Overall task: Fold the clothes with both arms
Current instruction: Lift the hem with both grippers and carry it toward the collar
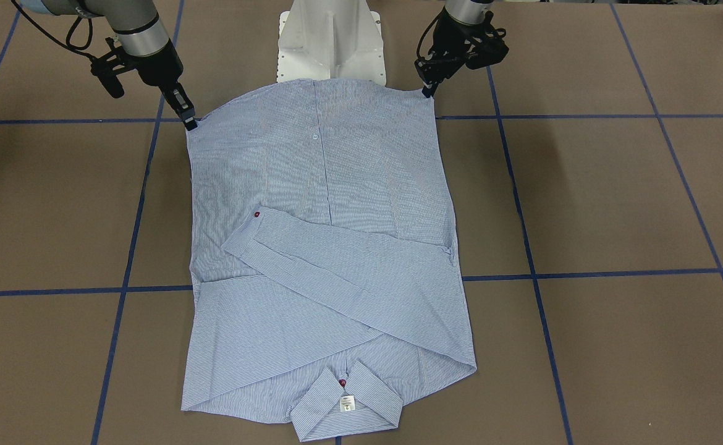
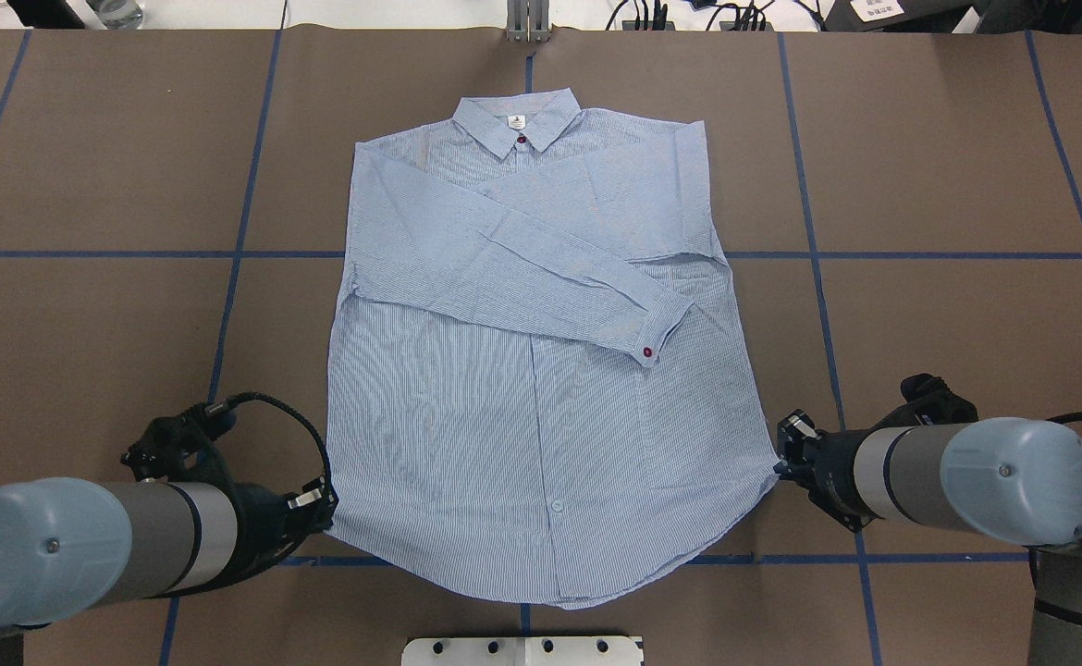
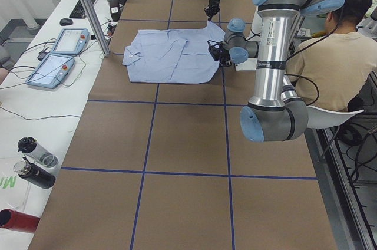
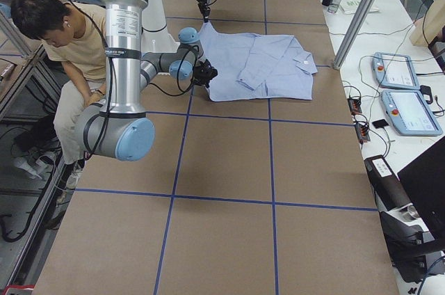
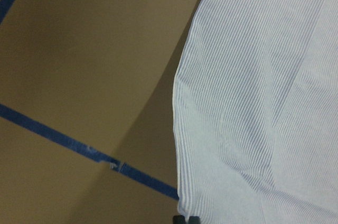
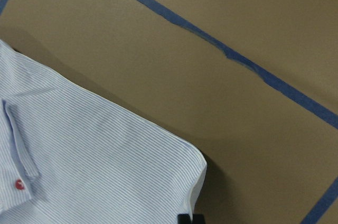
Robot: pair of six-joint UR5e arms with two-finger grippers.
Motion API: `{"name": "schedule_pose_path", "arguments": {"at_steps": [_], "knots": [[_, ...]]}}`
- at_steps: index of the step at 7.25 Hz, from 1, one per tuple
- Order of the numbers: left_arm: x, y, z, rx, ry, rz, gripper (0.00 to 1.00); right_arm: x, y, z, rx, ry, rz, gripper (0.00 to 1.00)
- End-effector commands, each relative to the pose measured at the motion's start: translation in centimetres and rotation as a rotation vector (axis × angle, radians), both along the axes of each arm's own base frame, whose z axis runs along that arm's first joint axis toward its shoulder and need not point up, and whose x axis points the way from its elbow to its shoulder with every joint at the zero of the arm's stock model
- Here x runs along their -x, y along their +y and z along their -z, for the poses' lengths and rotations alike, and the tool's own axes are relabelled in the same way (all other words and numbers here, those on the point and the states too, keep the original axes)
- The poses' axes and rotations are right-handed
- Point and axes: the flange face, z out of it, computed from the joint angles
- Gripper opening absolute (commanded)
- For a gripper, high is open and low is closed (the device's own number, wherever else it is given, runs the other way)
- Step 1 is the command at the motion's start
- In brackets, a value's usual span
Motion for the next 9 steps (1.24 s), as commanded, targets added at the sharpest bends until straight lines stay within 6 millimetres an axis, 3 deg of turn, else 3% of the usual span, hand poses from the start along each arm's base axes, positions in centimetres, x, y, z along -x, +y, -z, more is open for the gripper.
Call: {"name": "schedule_pose_path", "arguments": {"at_steps": [1, 3, 5, 6, 8, 9], "knots": [[2.8, -2.5, 1.5, -0.01, 0.035, 0.067, 0.0, -3.3, -3.5, 1.0, 0.027, -0.035, -0.065, 0.0], [5.4, -2.1, 1.8, -0.012, 0.046, 0.081, 0.0, -5.8, -4.6, 1.8, 0.041, -0.058, -0.102, 0.0], [8.1, -3.0, 1.9, -0.008, 0.052, 0.126, 0.0, -7.0, -4.8, 2.9, 0.043, -0.083, -0.123, 0.0], [8.5, -3.1, 2.1, -0.005, 0.057, 0.135, 0.0, -7.3, -5.1, 3.1, 0.045, -0.087, -0.135, 0.0], [8.1, -3.6, 2.2, -0.009, 0.058, 0.141, 0.0, -6.0, -6.4, 2.4, 0.049, -0.075, -0.144, 0.0], [7.6, -5.3, 1.9, -0.016, 0.046, 0.165, 0.0, -4.7, -8.2, 3.1, 0.044, -0.085, -0.16, 0.0]]}}
